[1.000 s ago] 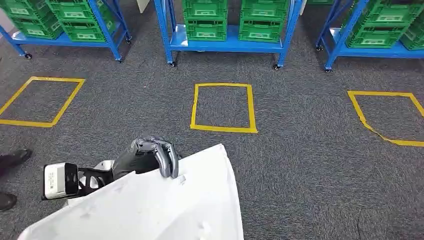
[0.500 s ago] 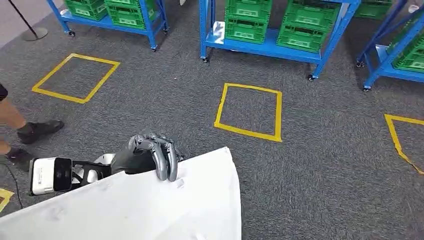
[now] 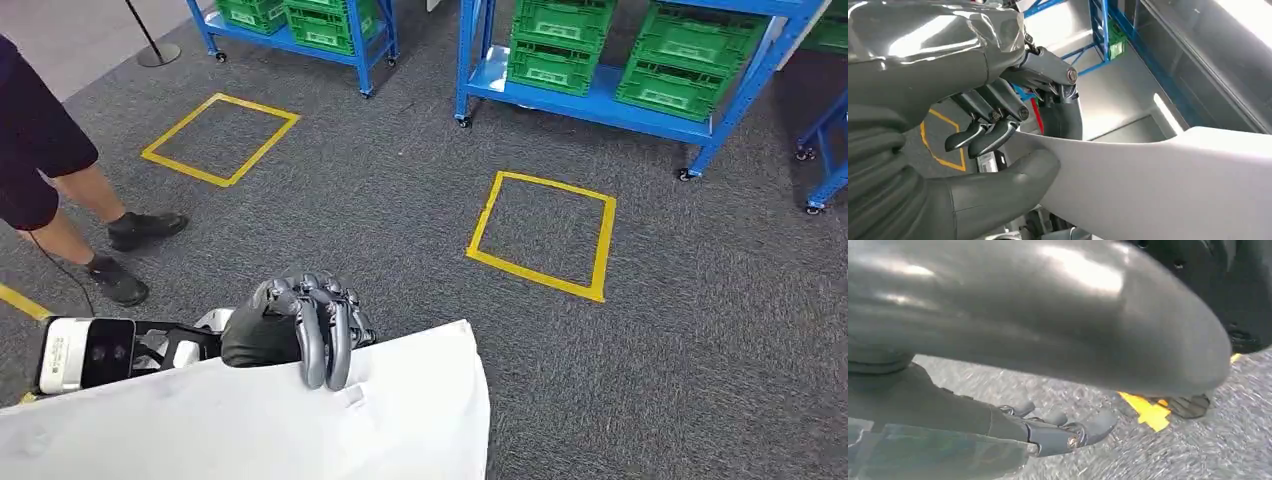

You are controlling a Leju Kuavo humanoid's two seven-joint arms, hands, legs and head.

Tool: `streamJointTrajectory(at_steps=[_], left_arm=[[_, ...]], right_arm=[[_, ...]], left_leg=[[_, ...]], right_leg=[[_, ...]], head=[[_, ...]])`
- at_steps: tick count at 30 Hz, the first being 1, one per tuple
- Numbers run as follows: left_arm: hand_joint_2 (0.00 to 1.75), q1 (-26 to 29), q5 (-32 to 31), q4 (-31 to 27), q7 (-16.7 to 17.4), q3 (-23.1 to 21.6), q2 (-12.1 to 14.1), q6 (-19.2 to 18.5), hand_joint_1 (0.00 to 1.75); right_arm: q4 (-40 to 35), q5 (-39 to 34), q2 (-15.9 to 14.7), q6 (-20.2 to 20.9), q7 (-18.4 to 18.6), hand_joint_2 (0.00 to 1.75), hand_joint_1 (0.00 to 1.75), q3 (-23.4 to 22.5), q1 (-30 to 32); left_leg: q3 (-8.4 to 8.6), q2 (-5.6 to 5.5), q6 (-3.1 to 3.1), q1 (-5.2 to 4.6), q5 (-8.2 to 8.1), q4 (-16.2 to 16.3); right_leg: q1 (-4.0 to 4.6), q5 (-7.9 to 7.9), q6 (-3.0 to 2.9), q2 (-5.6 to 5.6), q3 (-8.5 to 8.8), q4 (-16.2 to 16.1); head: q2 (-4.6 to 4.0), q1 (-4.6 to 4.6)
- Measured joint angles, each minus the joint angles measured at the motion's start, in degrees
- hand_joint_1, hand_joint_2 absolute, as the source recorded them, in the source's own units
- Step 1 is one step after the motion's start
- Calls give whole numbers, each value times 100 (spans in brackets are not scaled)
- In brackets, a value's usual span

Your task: Take the parts from the cabinet and place them on the table.

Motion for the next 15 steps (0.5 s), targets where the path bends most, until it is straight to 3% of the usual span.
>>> streamJointTrajectory(at_steps=[1,2,3,4,7,8,9,10,11,12,13,14,15], left_arm=[[175,-8,4,-2,2,-15,-17,-9,175],[175,-13,9,-13,4,-26,-37,-18,175],[175,-18,15,-31,7,-33,-46,-17,175],[175,-20,22,-31,9,-46,-59,-17,175],[175,-8,33,-31,17,-55,-57,-35,175],[175,3,52,-33,18,-52,-59,-44,175],[175,-1,72,-31,17,-55,-52,-55,175],[175,-10,90,-28,17,-61,-57,-70,175],[175,7,98,-24,17,-68,-59,-81,175],[175,27,101,-20,22,-79,-57,-90,175],[175,41,116,-7,33,-85,-57,-103,175],[175,47,135,4,57,-96,-59,-103,175],[175,48,146,18,74,-103,-59,-105,175]], right_arm=[[-22,2,-4,0,0,0,0,7,-12],[-48,2,-9,2,2,0,0,17,-20],[-77,2,5,9,2,0,0,33,-19],[-100,2,-2,15,2,0,0,48,-5],[-171,31,-11,13,50,0,0,83,-17],[-216,31,-15,7,57,0,0,90,-13],[-229,35,-28,7,59,0,0,92,-16],[-243,39,-41,7,59,0,0,94,-9],[-247,46,-50,7,63,0,0,96,11],[-262,61,-66,4,90,0,0,101,33],[-277,76,-72,4,100,0,0,105,49],[-297,83,-72,4,116,0,0,111,70],[-315,92,-70,4,151,0,0,120,85]], left_leg=[[292,27,63,-21,241,-543],[604,148,158,-71,436,-1097],[761,449,250,-160,341,-1414],[756,447,265,-160,368,-1440],[729,237,300,-196,416,-1498],[884,159,293,-131,526,-1636],[891,103,289,-114,572,-1719],[877,53,316,-102,609,-1727],[857,-17,315,-96,613,-1721],[841,-97,311,-97,618,-1720],[830,-175,309,-96,624,-1714],[827,-262,303,-86,628,-1705],[828,-345,296,-75,625,-1688]], right_leg=[[30,-2,-2,-57,5,-1],[53,-5,-5,-113,11,-3],[48,-5,-4,-168,20,-6],[80,-5,1,-228,6,-16],[67,3,26,-431,44,-55],[88,-22,60,-403,41,-64],[44,-97,69,-80,-10,62],[31,-275,38,156,-165,385],[26,-468,23,258,-397,870],[17,-640,25,283,-644,1370],[10,-715,54,289,-823,1710],[-7,-669,111,289,-866,1745],[-36,-518,190,290,-758,1496]], head=[[0,0],[0,2],[0,18],[0,42],[0,20],[0,24],[0,35],[0,28],[0,50],[0,52],[0,50],[0,57],[0,52]])
